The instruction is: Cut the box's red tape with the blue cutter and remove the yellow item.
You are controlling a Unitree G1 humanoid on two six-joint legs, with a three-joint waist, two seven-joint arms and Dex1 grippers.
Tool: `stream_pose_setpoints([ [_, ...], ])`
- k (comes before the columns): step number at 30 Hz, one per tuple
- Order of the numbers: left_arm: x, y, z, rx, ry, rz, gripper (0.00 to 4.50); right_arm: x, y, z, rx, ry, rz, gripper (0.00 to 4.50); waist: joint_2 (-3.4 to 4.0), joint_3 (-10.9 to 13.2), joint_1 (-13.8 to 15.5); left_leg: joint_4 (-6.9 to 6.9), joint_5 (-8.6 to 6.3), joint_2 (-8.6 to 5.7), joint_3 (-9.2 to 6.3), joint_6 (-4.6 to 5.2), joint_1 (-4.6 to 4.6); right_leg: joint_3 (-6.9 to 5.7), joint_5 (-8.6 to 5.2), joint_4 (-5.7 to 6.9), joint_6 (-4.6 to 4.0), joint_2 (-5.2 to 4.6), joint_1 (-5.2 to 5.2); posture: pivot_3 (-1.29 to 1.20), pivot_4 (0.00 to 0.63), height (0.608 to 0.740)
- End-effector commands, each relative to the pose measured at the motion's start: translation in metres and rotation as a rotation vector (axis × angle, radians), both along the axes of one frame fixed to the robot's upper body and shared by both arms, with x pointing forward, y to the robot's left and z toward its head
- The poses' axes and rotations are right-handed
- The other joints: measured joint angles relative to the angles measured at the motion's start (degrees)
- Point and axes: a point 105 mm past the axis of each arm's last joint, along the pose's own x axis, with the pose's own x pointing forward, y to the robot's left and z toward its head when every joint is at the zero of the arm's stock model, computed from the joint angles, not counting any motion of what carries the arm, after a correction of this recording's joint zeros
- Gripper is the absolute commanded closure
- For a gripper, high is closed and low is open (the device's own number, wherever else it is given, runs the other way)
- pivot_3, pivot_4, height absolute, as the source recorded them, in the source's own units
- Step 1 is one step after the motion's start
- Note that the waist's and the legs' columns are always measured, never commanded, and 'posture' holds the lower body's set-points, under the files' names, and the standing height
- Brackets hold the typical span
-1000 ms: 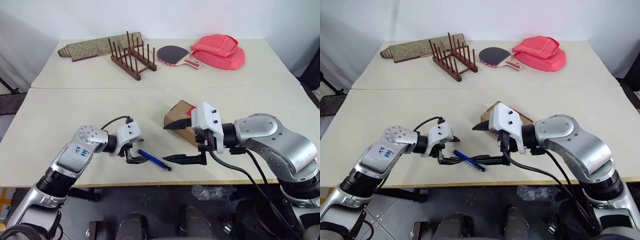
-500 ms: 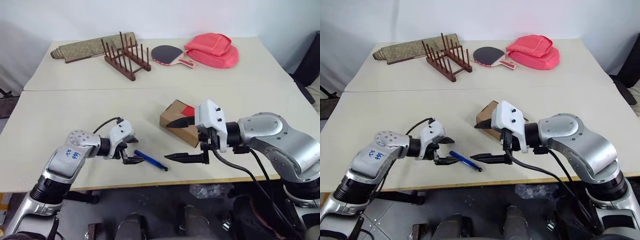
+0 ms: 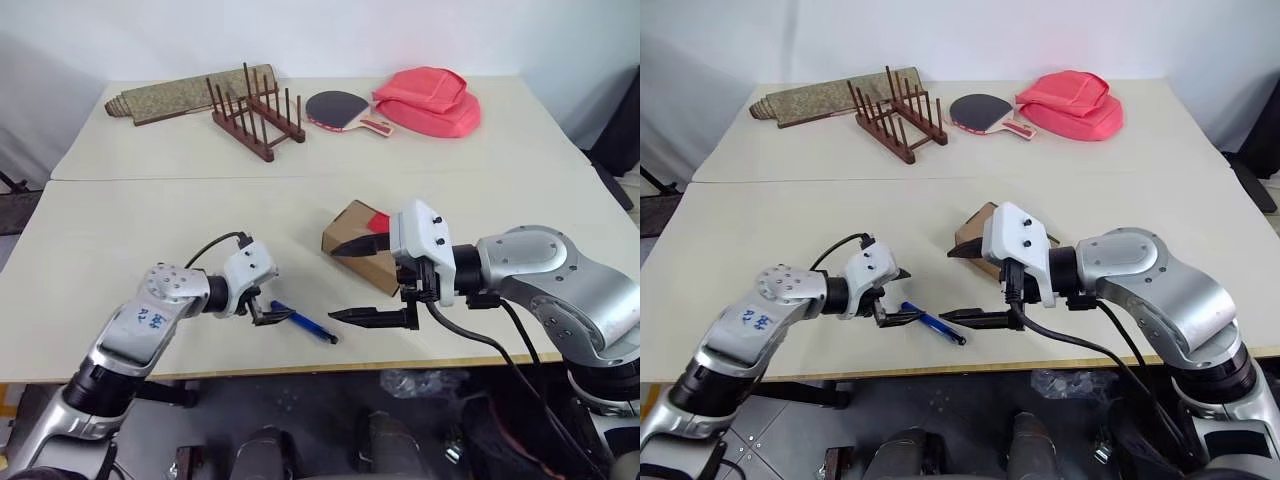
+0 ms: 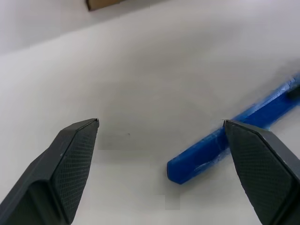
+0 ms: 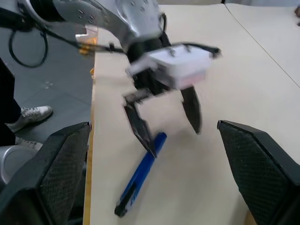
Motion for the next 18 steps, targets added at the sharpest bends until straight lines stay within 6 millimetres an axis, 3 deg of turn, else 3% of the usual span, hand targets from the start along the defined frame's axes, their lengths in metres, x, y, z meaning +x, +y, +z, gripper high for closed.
stream_pose_setpoints([
  [1, -0.021, 0.023, -0.044, 0.14, 0.119, 0.033, 0.01, -0.005, -0.002, 0.008, 0.008, -0.037, 0.006, 0.0, 0.02, 0.0, 0.0, -0.03, 0.0, 0.01, 0.02, 0.01, 0.02, 0.01, -0.01, -0.01, -0.01, 0.0, 0.0, 0.0, 0.15, 0.74],
  [5, -0.032, 0.031, -0.053, 0.157, 0.138, 0.052, 0.01, -0.005, -0.002, 0.008, 0.009, -0.036, 0.003, 0.0, 0.18, -0.2, -0.8, -0.07, 0.0, 0.05, 0.03, 0.0, 0.08, 0.02, -0.02, -0.01, -0.03, 0.01, 0.01, 0.0, 0.15, 0.74],
  [8, -0.029, 0.034, -0.053, 0.133, 0.126, 0.098, 0.01, -0.004, -0.002, 0.007, 0.008, -0.035, 0.006, 0.0, 0.26, -0.2, -0.9, -0.13, 0.0, 0.05, 0.09, 0.0, 0.16, 0.04, -0.03, 0.0, -0.05, 0.01, 0.01, 0.0, 0.15, 0.74],
  [14, 0.0, 0.003, 0.005, -0.249, 0.076, 0.18, 0.01, -0.002, -0.002, 0.008, 0.009, -0.037, 0.012, 0.0, 0.24, -0.2, -0.1, -0.04, 0.03, 0.03, 0.05, 0.05, 0.07, 0.06, -0.03, 0.04, -0.05, -0.01, 0.01, 0.0, 0.15, 0.74],
  [18, 0.014, -0.001, 0.012, -0.289, 0.056, 0.219, 0.01, -0.001, -0.002, 0.008, 0.011, -0.038, 0.012, 0.0, 0.0, -0.1, 0.8, 0.21, 0.04, -0.04, -0.04, 0.1, -0.13, 0.05, 0.01, 0.08, 0.02, -0.03, -0.01, 0.0, 0.15, 0.74],
])
